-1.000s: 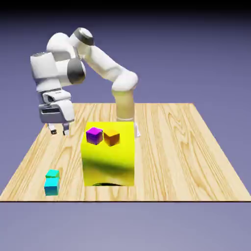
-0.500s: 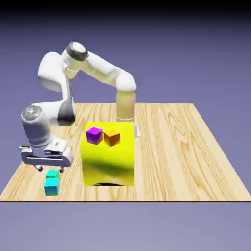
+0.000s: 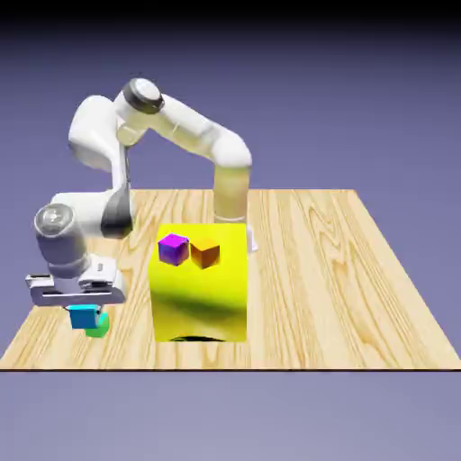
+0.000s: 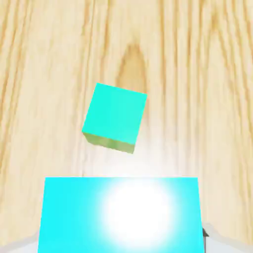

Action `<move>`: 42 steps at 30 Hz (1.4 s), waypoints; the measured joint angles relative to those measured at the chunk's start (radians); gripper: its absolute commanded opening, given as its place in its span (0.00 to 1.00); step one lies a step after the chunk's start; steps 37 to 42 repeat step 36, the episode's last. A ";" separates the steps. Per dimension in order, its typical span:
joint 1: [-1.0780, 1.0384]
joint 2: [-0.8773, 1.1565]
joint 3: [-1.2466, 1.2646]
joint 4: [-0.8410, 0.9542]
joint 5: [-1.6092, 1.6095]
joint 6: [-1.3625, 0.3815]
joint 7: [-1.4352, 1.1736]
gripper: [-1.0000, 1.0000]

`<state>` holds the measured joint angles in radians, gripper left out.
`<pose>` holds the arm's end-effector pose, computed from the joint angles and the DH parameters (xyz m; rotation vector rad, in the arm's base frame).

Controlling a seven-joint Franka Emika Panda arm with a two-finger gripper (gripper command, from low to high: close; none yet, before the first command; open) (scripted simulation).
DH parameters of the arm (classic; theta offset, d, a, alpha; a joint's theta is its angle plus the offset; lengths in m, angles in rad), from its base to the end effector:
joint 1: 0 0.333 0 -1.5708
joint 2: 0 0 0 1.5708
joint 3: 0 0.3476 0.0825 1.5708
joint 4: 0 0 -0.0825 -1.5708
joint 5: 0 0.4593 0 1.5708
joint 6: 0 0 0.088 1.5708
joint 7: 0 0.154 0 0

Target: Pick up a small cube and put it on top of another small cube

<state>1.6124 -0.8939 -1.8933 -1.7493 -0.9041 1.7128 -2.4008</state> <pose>0.5884 -0.3576 0.2453 -1.0900 -2.7209 0.1040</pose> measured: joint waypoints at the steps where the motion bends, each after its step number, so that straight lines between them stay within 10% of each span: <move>1: -0.033 0.028 0.036 -0.010 0.027 -0.004 -0.005 0.00; 32: -0.884 0.734 0.941 -0.416 0.694 0.032 -0.117 0.00; 33: -0.886 0.734 0.938 -0.444 0.691 0.061 -0.116 1.00; 42: -0.884 0.733 0.942 -0.408 0.697 0.024 -0.118 1.00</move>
